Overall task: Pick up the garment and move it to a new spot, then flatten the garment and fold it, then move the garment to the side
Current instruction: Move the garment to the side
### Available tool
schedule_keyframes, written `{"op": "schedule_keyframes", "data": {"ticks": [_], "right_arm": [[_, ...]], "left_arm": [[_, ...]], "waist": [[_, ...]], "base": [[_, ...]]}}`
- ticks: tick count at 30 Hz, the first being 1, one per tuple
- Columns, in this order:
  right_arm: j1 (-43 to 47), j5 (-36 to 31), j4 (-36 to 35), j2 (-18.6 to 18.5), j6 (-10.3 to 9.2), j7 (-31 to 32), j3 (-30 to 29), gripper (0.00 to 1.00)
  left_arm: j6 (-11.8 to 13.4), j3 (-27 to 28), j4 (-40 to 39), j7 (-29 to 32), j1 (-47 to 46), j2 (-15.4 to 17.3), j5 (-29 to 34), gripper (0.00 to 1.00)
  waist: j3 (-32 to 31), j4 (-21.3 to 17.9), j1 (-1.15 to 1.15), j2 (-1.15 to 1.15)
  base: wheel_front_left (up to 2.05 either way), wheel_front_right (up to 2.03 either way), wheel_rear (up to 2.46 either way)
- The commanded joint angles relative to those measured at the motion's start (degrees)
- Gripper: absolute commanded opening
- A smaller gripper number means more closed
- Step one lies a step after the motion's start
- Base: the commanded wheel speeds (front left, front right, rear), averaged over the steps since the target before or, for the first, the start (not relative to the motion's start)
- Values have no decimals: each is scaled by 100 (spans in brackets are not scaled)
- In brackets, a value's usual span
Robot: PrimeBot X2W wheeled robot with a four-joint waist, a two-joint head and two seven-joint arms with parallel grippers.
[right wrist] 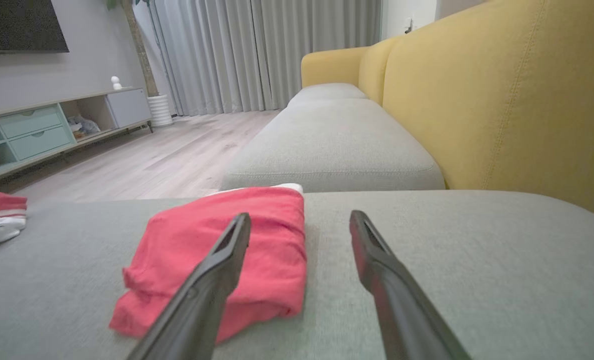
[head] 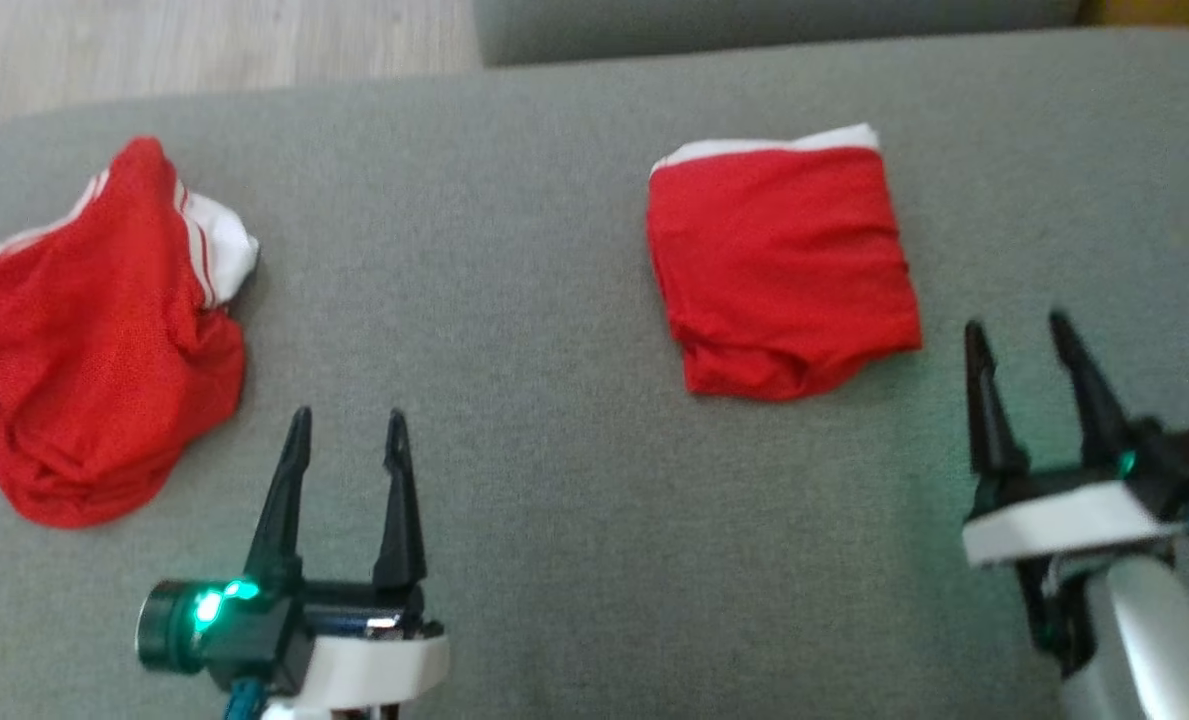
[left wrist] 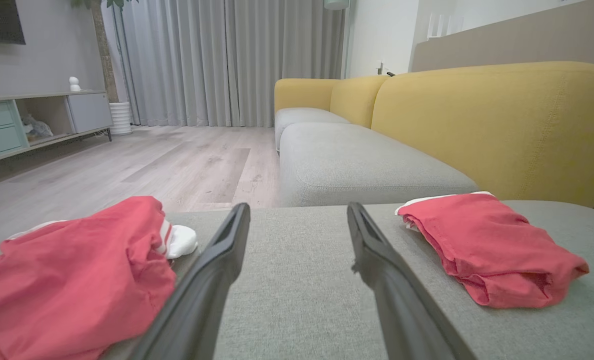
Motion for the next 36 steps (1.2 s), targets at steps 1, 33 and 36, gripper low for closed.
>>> {"op": "schedule_keyframes", "data": {"ticks": [1, 33, 36], "right_arm": [[-250, -8, -72, -57, 40, -61, 37, 100], [-3269, 2018, 2801, -2168, 40, 995, 1411, 0], [-3440, 1907, 2784, -2788, 40, 1070, 1226, 0]], "left_arm": [[14, 106, -218, -29, -219, -4, 21, 100], [-50, -360, -220, -29, -1255, -4, 282, 100], [-184, -396, -209, -29, -1573, 0, 378, 100]], "waist": [[324, 109, -2, 0], [1897, -347, -2, 0], [2252, -455, -2, 0]], "base": [[0, 0, 0], [0, 0, 0], [0, 0, 0]]}}
